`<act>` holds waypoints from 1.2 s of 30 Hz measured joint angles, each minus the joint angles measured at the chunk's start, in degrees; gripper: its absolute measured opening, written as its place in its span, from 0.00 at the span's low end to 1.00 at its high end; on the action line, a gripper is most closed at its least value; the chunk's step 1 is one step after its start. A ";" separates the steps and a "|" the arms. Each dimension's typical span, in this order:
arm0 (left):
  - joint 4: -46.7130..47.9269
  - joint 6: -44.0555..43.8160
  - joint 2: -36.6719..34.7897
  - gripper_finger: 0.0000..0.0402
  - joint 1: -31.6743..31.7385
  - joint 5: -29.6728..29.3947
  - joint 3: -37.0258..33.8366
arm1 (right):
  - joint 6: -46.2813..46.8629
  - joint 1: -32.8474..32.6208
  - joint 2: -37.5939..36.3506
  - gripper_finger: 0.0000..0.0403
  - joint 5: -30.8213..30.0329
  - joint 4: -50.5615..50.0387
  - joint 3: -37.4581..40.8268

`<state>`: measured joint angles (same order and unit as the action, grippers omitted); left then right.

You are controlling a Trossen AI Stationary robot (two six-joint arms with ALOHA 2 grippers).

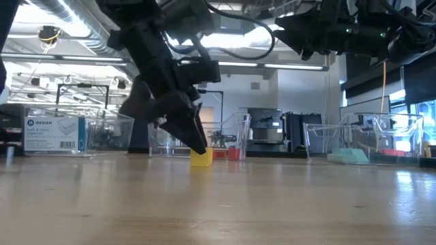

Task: Sort & place blocks by color
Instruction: Put the top middle yellow block into the left transparent bin

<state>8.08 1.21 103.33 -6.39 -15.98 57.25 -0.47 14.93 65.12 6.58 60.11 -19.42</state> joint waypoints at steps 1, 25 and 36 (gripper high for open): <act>0.03 0.33 0.00 0.43 0.28 1.89 0.00 | 0.00 0.00 0.00 0.58 0.01 -0.11 0.00; -0.27 -0.76 2.01 0.23 1.86 5.20 -0.09 | -0.04 0.01 0.00 0.58 -0.99 -0.49 0.02; 3.47 -1.05 -5.54 0.06 1.88 -4.81 -0.13 | -0.24 0.01 0.00 0.58 -1.03 -1.28 0.02</act>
<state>11.55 0.16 97.79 -4.51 -20.79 57.12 -0.71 14.93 65.12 5.55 58.83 -19.40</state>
